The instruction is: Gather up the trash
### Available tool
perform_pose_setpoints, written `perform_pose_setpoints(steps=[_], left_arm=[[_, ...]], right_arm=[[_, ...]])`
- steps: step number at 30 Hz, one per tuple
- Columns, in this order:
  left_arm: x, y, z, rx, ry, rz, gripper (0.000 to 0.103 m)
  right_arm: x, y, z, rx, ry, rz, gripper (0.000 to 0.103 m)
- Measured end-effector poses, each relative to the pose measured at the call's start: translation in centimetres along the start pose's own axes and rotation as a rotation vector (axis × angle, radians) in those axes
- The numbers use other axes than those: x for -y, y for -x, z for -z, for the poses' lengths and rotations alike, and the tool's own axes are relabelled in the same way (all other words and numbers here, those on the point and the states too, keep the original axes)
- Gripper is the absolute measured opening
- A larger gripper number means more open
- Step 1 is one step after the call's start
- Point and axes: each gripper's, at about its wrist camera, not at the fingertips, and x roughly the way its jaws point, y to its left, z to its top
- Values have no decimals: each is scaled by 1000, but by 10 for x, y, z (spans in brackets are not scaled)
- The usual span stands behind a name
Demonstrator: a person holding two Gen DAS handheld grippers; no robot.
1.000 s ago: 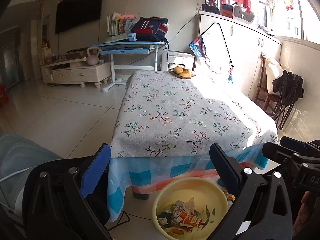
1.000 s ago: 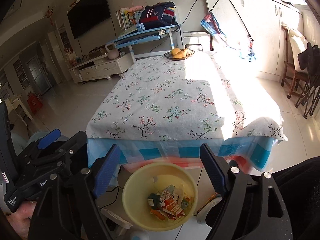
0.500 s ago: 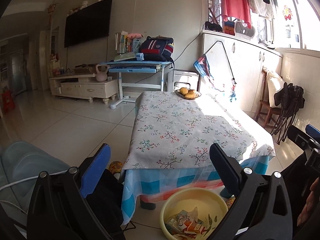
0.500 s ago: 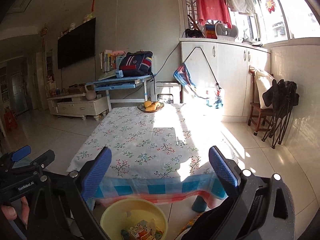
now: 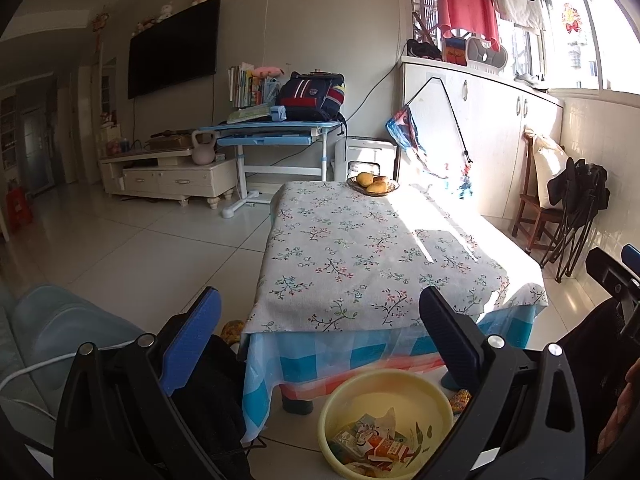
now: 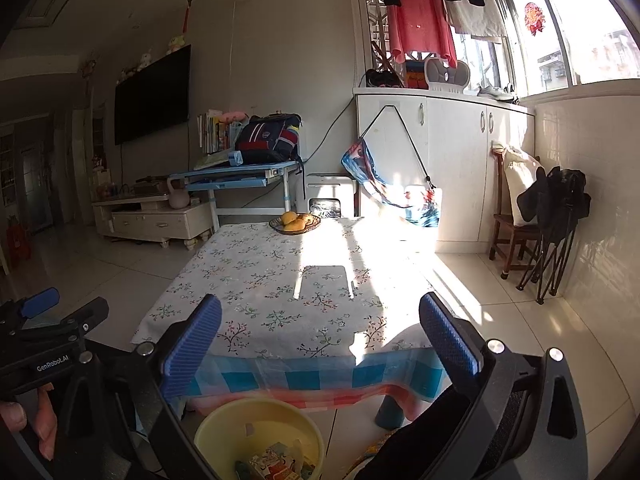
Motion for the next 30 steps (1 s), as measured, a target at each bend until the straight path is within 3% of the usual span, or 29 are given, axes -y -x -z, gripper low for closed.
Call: perform_pose_setpoints(steps=[12,30], left_arm=[[21,15,-2,54,-40,5,96],[23,14,0,45,-55,-12,96]], right_arm=[[3,-4,3,-10,-7,17,96],[0,-7,4,-29,-5,21,96]])
